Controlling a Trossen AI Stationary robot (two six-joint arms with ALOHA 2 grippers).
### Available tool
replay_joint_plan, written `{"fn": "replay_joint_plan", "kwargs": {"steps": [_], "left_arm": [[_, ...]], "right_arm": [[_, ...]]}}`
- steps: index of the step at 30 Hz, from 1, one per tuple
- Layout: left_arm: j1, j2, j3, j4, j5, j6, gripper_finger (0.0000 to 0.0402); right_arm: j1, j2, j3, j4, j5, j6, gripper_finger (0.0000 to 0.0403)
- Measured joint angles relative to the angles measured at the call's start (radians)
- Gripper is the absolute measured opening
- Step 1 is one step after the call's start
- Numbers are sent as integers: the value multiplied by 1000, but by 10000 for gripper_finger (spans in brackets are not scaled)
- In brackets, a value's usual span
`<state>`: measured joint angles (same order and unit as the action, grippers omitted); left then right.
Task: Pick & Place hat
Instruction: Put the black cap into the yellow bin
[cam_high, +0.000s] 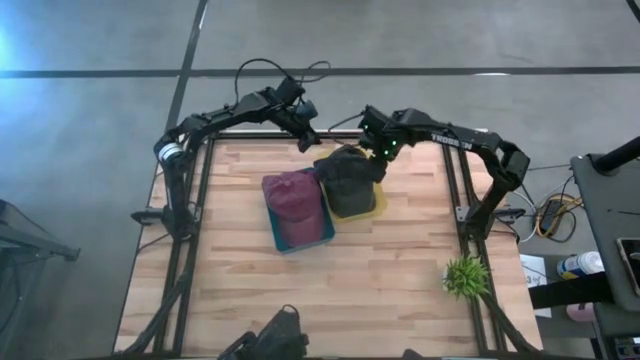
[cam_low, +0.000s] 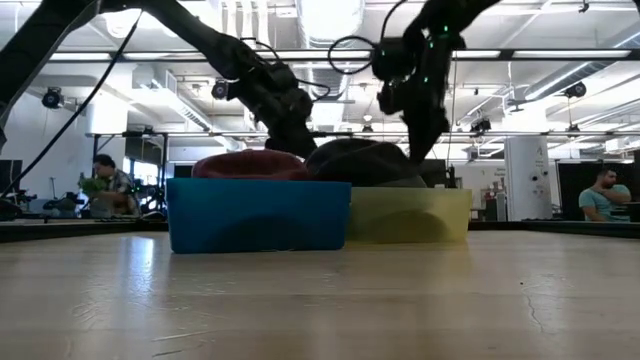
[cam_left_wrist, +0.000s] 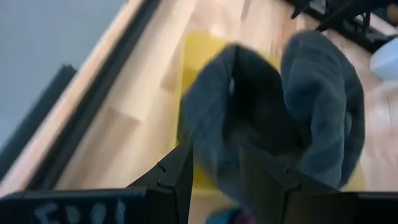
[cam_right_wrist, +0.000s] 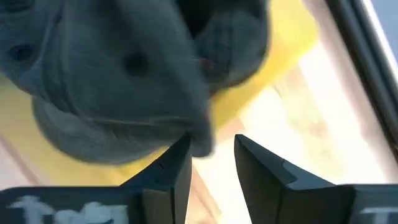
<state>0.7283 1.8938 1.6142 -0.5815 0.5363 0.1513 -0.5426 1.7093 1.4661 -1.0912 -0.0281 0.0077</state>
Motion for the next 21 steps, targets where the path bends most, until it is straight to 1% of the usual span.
{"fn": "replay_joint_plan", "kwargs": {"steps": [6,9,13,16,21], "left_arm": [[-14,2,-57,-19,11,-15,124],[-23,2,-85,-19,25,-25,124],[-43,2,-112,-11,24,-35,124],[-65,2,-114,-5,38,-36,124],[-97,2,-114,90,56,-55,124]], "right_arm": [[-7,9,-161,278,-2,-40,106],[-25,11,-220,375,-1,-80,105],[-45,29,-281,431,-2,-139,107],[-55,43,-313,464,-9,-154,105],[-55,59,-340,535,-6,-194,102]]}}
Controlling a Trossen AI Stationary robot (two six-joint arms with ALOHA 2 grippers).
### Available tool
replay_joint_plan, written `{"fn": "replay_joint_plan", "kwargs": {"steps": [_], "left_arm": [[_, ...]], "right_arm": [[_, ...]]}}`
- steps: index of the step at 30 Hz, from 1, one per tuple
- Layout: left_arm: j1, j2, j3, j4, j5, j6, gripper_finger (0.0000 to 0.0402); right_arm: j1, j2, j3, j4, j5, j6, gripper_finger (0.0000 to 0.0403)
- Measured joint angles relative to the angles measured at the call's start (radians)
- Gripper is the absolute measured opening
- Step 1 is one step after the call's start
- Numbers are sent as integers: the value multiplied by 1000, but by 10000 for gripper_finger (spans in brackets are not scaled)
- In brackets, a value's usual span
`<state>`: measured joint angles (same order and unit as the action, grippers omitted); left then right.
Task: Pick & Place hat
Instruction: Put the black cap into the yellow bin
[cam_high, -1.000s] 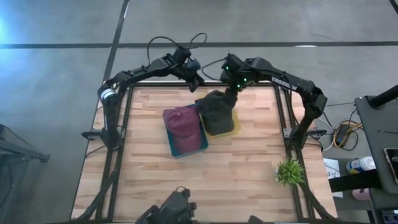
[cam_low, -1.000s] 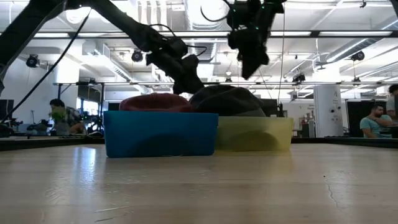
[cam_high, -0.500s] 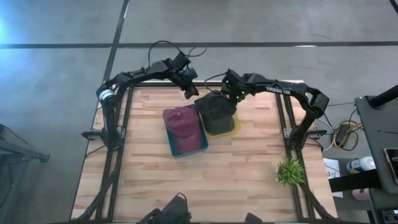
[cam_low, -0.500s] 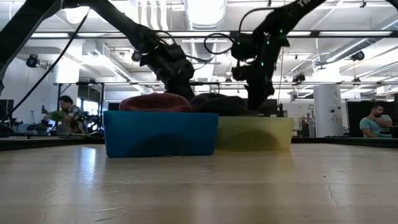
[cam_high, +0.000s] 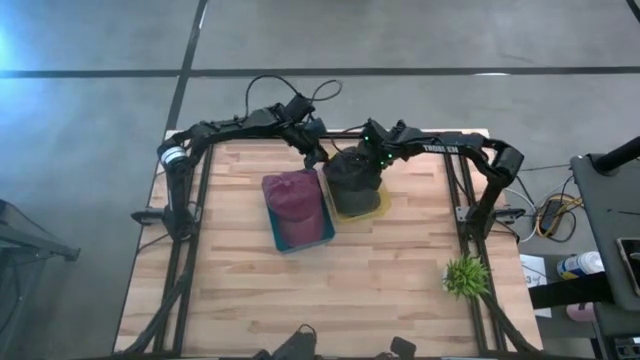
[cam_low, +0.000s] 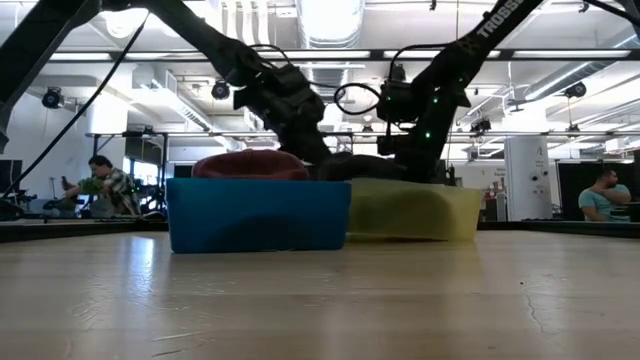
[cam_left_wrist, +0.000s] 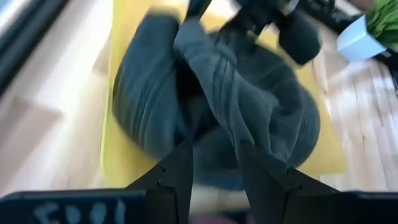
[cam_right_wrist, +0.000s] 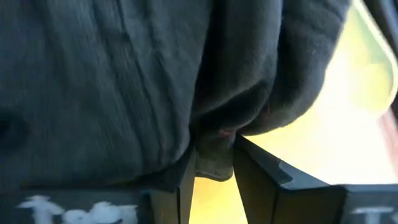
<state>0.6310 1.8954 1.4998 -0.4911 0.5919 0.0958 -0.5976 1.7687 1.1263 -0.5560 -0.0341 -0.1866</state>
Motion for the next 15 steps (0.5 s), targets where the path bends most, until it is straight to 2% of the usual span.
{"fn": "replay_joint_plan", "kwargs": {"steps": [4,9,15], "left_arm": [[-18,0,0,112,0,-1,124],[-22,0,-2,179,-40,27,124],[-10,0,-16,187,-273,97,124]], "right_arm": [[1,0,-10,57,9,-22,105],[25,-14,29,-6,15,-37,99],[42,-41,76,-77,56,-112,91]]}}
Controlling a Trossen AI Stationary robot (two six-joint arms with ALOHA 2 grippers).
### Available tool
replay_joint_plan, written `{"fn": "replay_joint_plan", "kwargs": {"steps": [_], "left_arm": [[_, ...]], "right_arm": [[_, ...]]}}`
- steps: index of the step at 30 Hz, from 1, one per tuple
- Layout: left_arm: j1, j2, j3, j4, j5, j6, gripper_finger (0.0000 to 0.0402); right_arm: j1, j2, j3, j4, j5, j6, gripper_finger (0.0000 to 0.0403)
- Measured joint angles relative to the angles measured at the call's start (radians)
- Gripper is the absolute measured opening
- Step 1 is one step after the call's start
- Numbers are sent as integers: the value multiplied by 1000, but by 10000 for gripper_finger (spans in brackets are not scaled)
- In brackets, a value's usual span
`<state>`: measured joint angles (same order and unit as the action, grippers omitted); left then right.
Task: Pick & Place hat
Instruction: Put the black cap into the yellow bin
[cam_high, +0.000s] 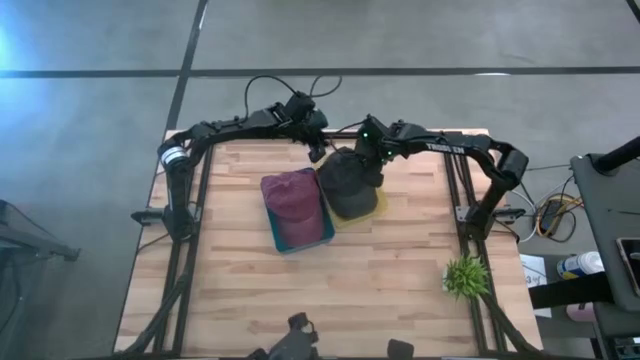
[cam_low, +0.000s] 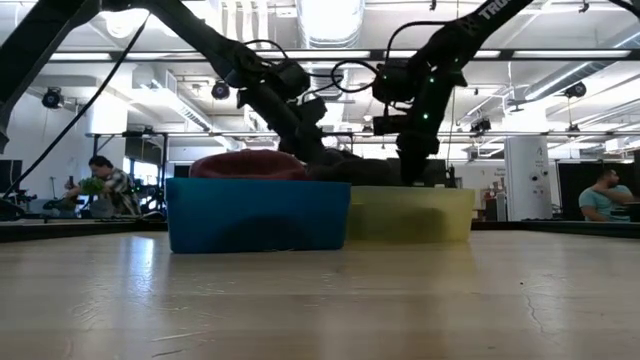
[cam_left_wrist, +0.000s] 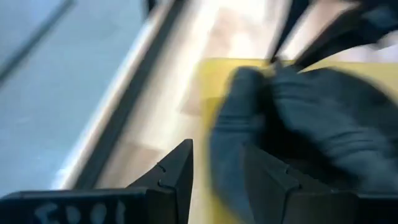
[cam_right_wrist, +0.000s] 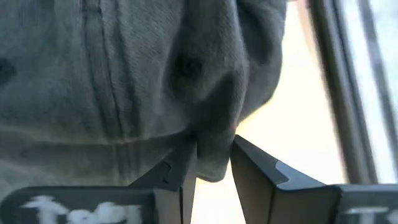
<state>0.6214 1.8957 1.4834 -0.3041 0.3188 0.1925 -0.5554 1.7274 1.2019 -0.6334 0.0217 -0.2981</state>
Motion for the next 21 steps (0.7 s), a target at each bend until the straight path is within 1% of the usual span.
{"fn": "replay_joint_plan", "kwargs": {"steps": [2,4,6,9,13,15,17,19,21], "left_arm": [[9,0,1,-2,-61,6,124],[19,-2,11,-26,-82,6,124],[23,-13,20,-41,-85,7,124],[27,-47,26,-38,-84,8,124],[28,-102,26,-39,-94,10,124],[28,-137,26,-36,-96,10,124],[28,-165,26,-27,-93,2,124],[28,-179,26,-25,-86,-17,124],[28,-182,24,-27,-61,-30,124]], "right_arm": [[-1,-7,5,-8,12,-36,89],[-1,-13,8,-26,50,-68,88],[0,-20,13,-47,99,-96,90],[-1,-37,20,-68,138,-135,91],[3,-100,20,-81,192,-180,85],[5,-141,20,-90,188,-176,81],[6,-170,16,-84,149,-169,78],[5,-176,2,-86,99,-168,77],[5,-163,-24,-79,83,-169,79]]}}
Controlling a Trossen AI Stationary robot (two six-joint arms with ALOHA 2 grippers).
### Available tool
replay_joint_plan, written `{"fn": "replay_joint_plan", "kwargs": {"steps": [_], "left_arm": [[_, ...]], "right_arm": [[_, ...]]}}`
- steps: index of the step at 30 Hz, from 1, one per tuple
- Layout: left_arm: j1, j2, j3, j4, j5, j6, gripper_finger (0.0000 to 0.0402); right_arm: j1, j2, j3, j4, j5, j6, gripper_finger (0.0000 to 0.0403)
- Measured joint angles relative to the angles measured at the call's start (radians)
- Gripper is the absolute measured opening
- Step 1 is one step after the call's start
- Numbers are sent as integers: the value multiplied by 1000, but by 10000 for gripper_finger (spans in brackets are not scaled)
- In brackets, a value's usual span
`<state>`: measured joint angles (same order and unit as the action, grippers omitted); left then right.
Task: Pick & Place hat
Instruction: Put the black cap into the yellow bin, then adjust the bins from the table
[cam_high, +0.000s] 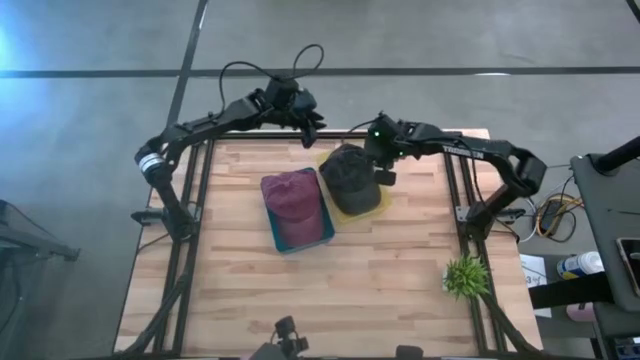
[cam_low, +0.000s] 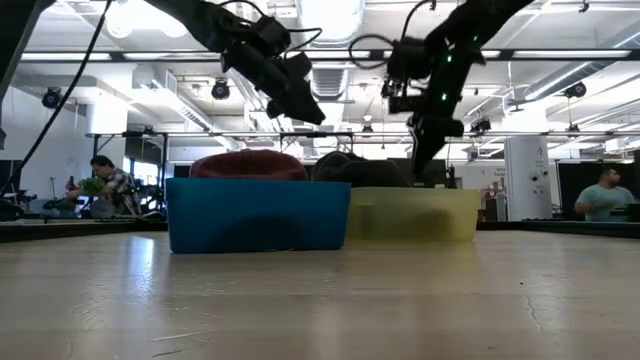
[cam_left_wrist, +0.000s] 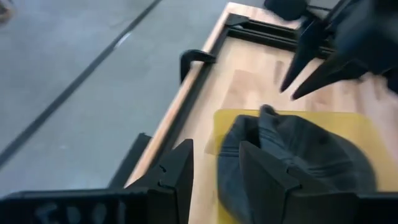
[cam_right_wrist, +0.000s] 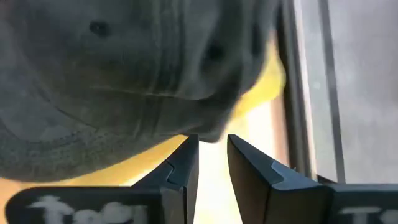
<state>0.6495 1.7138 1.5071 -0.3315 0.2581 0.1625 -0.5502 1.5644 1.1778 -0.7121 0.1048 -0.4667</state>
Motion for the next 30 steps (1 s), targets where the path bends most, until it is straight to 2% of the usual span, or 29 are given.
{"fn": "replay_joint_plan", "kwargs": {"steps": [7,15,18,22,25,30], "left_arm": [[-3,1,-9,-12,40,-30,124],[-3,2,-10,-64,40,-32,124],[-3,2,-10,-64,40,-32,124],[-4,2,-10,-63,40,-25,124],[-4,2,-10,-64,45,-25,124],[-6,-7,-11,-77,125,-42,124]], "right_arm": [[3,103,-73,169,0,-1,73],[28,199,-65,163,-5,-16,73],[45,195,-33,120,12,-59,78],[58,157,25,29,95,-91,83],[56,124,62,-44,105,-94,85],[61,67,105,-146,107,-54,85]]}}
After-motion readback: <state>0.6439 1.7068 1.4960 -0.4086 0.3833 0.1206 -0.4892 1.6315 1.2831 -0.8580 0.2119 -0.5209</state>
